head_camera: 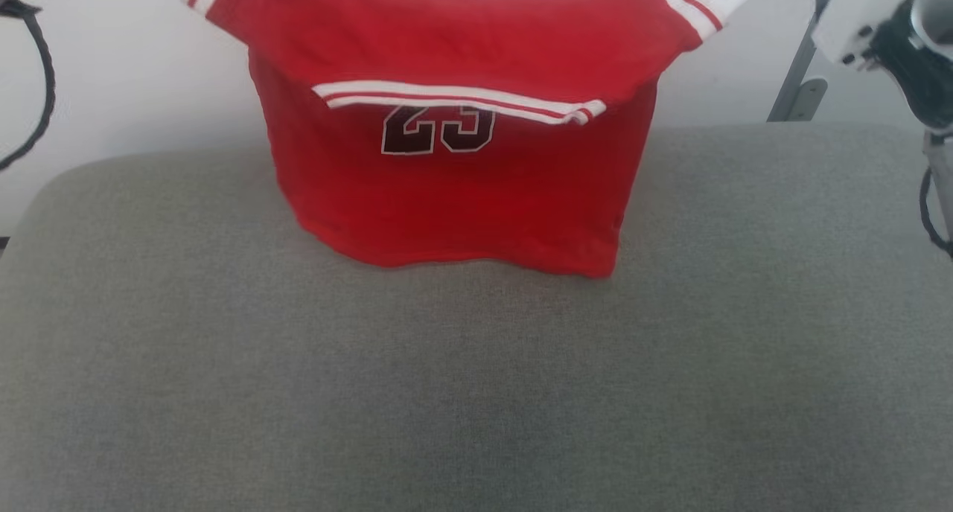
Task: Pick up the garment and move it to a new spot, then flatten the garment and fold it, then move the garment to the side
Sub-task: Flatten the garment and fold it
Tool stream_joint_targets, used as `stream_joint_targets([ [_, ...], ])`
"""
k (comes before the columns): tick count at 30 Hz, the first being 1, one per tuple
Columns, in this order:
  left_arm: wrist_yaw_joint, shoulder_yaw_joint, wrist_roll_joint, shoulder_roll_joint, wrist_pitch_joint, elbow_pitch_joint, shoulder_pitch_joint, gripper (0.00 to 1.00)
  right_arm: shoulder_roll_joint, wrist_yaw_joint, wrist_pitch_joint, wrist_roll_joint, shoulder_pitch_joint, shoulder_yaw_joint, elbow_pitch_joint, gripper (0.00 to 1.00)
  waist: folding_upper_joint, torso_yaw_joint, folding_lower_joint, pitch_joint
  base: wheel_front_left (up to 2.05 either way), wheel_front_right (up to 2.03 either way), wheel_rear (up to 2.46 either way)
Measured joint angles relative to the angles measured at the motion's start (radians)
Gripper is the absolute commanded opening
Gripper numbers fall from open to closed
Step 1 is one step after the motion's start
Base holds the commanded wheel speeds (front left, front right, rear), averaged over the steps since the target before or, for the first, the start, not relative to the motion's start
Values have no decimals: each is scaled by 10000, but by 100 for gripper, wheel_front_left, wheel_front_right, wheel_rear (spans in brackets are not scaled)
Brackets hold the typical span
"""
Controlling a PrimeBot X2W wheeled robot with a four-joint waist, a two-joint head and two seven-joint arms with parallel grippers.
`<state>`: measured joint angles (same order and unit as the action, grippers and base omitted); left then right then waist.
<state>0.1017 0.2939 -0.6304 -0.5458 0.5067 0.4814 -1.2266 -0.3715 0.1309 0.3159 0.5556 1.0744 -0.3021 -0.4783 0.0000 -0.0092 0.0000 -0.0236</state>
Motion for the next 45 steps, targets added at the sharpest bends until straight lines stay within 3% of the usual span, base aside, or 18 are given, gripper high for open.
stream_joint_targets([
  [7, 102, 194, 123, 244, -899, 742, -653, 0, 186, 2, -828, -562, 975, -213, -1183, 0, 0, 16, 0, -504, 0, 0, 0],
  [11, 174, 282, 255, 462, -1722, 1241, -1341, 0, 282, 2, -1906, -1396, 1918, 19, -2146, 0, 0, 43, 0, -1144, 0, 0, 0],
  [16, 215, 424, 579, 612, -3097, 1891, -2562, 0, 405, 6, -3517, -3124, 3302, 686, -3312, 0, 0, 90, 0, -2176, 0, 0, 0],
  [20, 236, 489, 853, 746, -4717, 2282, -3563, 0, 556, 8, -5085, -4738, 4193, 1797, -3939, 0, 0, 139, 0, -3047, 0, 0, 0],
  [25, 263, 658, 955, 1005, -6594, 2834, -4078, 0, 729, 8, -5724, -7076, 4597, 3120, -3730, 0, 0, 280, 0, -3941, 0, 0, 0],
  [28, 265, 1058, 809, 1187, -6911, 3336, -3854, 0, 1095, 6, -5751, -7798, 4119, 3235, -3873, 0, 0, 472, 0, -4195, 0, 0, 0],
  [32, 265, 1657, 186, 1143, -6748, 3904, -2962, 0, 1432, 10, -5760, -7678, 3198, 3413, -4608, 0, -1, 657, 0, -4104, 0, 0, 0],
  [37, 276, 2359, -834, 1137, -5914, 4111, -1354, 0, 1760, 8, -5582, -6349, 2093, 3515, -5632, 0, 0, 732, 0, -3608, 0, 0, 0],
  [45, 276, 2830, -2316, 583, -4516, 3674, 1634, 0, 1850, 8, -4748, -3971, -2, 1595, -5672, 0, 0, 691, 0, -2551, 0, 0, 0],
])
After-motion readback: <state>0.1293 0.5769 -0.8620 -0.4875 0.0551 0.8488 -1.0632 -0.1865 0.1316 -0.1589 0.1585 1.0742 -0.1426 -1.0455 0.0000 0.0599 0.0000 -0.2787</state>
